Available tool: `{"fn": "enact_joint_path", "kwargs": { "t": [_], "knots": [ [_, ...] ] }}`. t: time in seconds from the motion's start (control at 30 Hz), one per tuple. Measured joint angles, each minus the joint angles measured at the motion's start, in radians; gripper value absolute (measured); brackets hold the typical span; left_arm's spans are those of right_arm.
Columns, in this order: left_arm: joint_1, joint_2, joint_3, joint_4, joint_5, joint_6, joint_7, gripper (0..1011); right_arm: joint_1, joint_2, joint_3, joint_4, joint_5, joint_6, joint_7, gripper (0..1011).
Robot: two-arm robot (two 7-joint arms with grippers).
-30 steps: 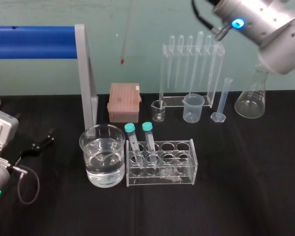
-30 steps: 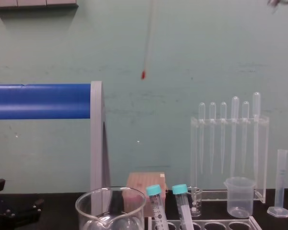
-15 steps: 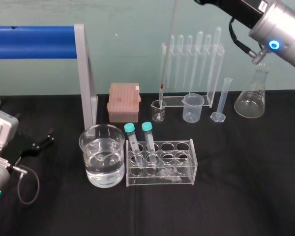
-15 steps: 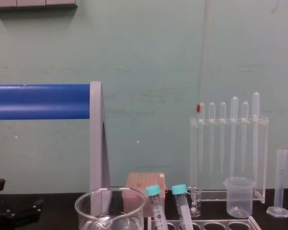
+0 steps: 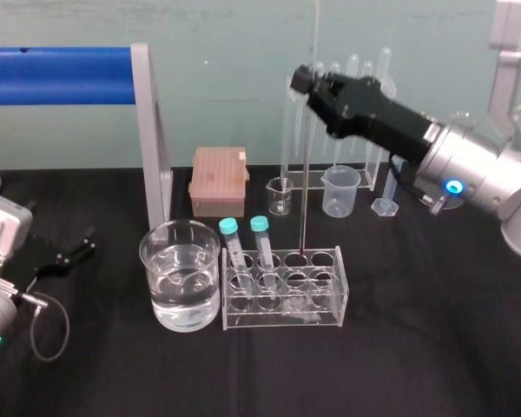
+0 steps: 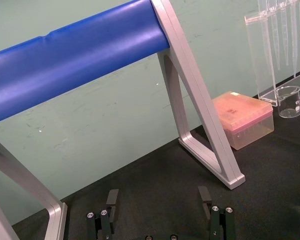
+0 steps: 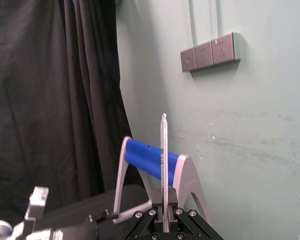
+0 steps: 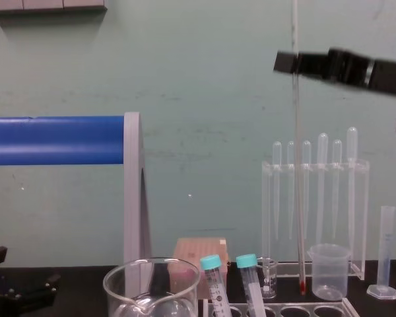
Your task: Hold the thermometer with one hand and immerse one end into the beaker, then reinsert it into the test tube rack.
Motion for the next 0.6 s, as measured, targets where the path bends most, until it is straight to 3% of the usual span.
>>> {"fn": "enact_joint_path", "kwargs": {
  "t": [0.17, 0.6],
  "knots": [
    [0.000, 0.000, 0.000, 0.000, 0.000, 0.000, 0.000, 1008, -0.002, -0.016, -0.018, 0.034, -0.038, -0.018, 0.014, 53],
    [0.000, 0.000, 0.000, 0.000, 0.000, 0.000, 0.000, 1008, -0.019, -0.035, -0.036, 0.061, -0.069, -0.011, 0.046, 53]
  ]
}}
